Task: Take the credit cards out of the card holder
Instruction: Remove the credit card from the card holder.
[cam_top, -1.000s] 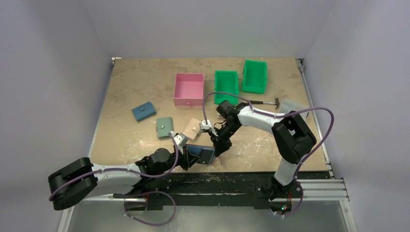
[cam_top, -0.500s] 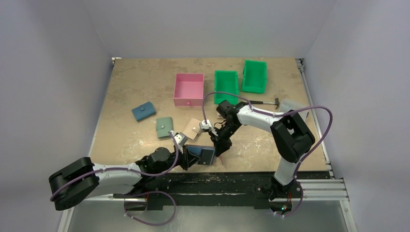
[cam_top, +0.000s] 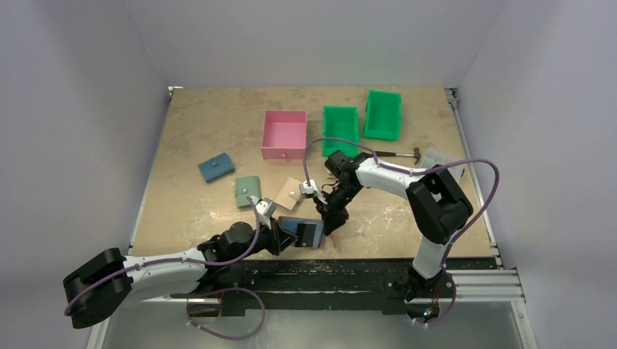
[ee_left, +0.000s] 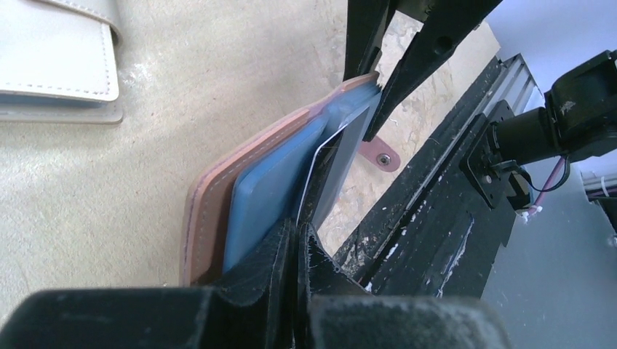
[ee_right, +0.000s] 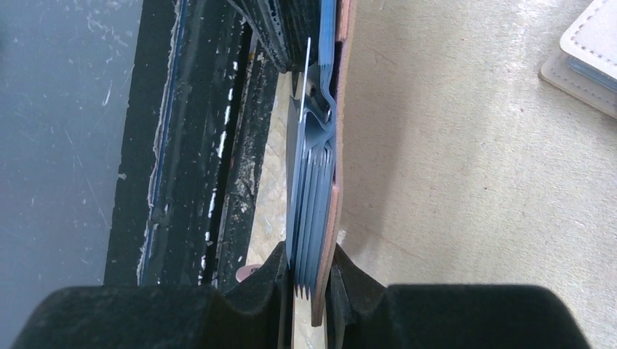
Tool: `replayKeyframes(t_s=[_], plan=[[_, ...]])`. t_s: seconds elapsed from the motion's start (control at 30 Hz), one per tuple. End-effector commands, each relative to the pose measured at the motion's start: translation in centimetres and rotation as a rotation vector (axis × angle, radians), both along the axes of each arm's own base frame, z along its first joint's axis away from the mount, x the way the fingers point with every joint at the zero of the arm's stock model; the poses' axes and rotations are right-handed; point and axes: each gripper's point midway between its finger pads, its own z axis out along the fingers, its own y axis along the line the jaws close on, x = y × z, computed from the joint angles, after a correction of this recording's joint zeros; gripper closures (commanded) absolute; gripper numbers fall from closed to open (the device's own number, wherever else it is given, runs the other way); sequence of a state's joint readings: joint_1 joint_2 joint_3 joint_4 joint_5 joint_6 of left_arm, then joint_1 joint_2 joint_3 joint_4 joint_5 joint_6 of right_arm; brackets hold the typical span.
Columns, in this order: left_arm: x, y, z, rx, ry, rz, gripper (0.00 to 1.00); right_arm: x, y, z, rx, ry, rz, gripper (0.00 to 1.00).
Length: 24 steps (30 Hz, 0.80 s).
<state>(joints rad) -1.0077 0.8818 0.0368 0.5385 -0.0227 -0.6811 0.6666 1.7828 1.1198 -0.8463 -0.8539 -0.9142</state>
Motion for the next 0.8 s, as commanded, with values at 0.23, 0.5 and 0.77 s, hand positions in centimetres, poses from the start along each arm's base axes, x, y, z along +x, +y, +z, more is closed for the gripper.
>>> replayKeyframes(t_s=[0.23, 0.5, 0.77], plan=[[0.7, 0.5, -0.1, -0.028, 0.095, 0.096, 1.0, 1.2, -1.6, -2.4, -0.176, 0.09, -0.017, 0.98], [1.1, 1.3, -1.1, -0.035, 0.124, 0.159, 1.0, 2.4, -1.9, -3.2, -0.222, 0.084, -0.102, 0.84], [1.5, 1.6, -0.6, -0.066, 0.122, 0.192, 1.0, 2.8, -2.0, -3.8, -0.259, 0.1, -0.14, 0.71]])
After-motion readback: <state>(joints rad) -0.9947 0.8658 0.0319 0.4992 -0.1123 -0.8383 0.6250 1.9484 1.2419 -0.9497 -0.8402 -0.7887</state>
